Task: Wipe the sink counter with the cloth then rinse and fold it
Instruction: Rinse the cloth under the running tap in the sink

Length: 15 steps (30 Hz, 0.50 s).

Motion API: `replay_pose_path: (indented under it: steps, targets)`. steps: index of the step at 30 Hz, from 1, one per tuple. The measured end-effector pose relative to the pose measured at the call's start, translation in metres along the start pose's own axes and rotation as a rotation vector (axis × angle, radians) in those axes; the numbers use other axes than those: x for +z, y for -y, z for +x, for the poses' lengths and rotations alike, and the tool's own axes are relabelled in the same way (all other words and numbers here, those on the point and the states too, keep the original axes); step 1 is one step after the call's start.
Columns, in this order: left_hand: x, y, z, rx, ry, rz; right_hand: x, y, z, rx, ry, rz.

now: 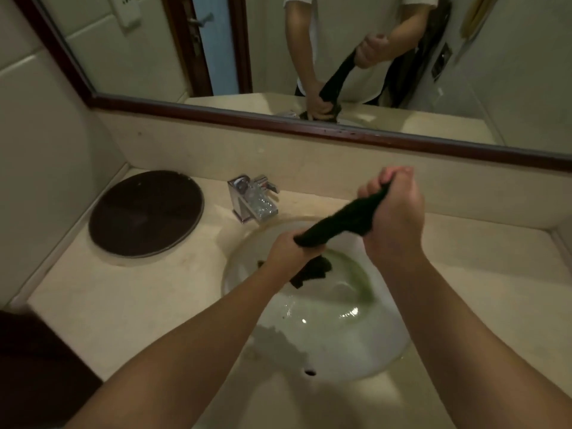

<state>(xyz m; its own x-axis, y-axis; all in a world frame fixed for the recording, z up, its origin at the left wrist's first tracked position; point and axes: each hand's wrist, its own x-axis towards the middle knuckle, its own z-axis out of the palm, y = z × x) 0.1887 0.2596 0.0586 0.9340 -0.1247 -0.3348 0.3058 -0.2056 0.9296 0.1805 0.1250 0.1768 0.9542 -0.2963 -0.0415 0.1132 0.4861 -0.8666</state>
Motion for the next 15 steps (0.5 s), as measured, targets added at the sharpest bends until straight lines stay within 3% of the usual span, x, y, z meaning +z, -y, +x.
replay_pose_path:
  steps: [3,5,7,11,13,15]
  targets:
    - [-0.031,0.013,0.011,-0.096,0.144,-0.434,-0.022,-0.033,0.013,0.068,-0.292,0.124]
    - [-0.044,0.021,0.018,-0.145,0.229,-0.716,-0.04,-0.067,0.019,0.28,-0.547,-0.037]
    - [-0.047,0.021,0.019,-0.227,0.246,-0.92,-0.052,-0.099,0.017,0.579,-0.65,-0.181]
    - [-0.045,0.021,0.032,-0.379,0.084,-1.161,-0.031,-0.143,0.003,0.887,-0.329,-0.415]
    - [-0.046,0.022,0.041,-0.409,0.019,-1.19,-0.014,-0.152,0.004,0.946,-0.196,-0.321]
    - [-0.047,0.024,0.049,-0.418,0.014,-1.169,0.0,-0.161,0.013,0.901,-0.186,-0.163]
